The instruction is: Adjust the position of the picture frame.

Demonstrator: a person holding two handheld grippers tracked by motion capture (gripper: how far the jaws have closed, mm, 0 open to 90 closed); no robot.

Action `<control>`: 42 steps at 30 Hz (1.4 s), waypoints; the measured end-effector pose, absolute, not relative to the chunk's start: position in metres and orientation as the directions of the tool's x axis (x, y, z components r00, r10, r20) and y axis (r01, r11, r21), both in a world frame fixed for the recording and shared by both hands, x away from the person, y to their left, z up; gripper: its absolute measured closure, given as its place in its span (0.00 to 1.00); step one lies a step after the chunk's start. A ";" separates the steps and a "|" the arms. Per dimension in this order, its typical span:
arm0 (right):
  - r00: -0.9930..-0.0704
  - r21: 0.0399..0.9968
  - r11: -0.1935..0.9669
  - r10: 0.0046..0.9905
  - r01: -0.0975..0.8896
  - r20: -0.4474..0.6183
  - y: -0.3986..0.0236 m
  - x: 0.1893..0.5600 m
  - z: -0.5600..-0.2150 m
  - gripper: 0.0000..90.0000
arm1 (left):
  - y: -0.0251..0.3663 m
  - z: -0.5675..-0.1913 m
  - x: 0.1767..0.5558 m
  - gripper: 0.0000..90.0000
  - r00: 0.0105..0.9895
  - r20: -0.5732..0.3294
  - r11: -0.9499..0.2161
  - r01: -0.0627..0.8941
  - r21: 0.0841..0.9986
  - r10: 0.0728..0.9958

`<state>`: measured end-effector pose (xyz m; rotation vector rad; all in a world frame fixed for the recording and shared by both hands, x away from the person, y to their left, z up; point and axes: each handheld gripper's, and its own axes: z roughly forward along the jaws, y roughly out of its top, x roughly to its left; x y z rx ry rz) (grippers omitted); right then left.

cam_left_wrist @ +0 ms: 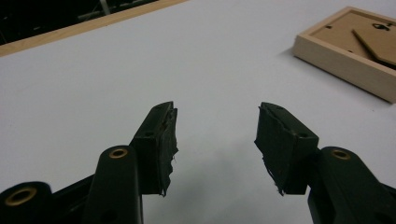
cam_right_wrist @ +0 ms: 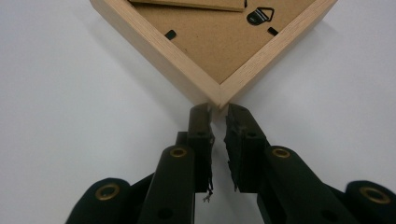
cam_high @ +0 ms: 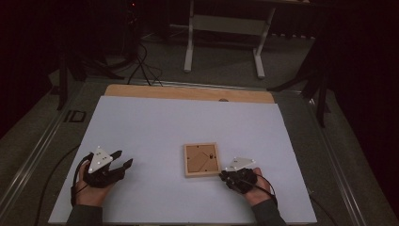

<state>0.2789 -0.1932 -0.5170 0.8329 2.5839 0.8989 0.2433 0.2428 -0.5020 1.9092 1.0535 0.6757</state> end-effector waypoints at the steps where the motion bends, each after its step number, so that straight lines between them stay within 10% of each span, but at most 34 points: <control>1: -0.796 0.638 0.642 0.600 0.425 -0.073 -0.191 0.281 -0.517 0.89 | 0.242 -0.502 0.244 0.52 0.506 0.059 -0.303 0.415 0.858 0.860; 42: -0.816 0.680 0.615 0.576 0.398 -0.043 -0.152 0.310 -0.521 0.88 | 0.230 -0.507 0.247 0.52 0.535 0.083 -0.348 0.416 0.840 0.841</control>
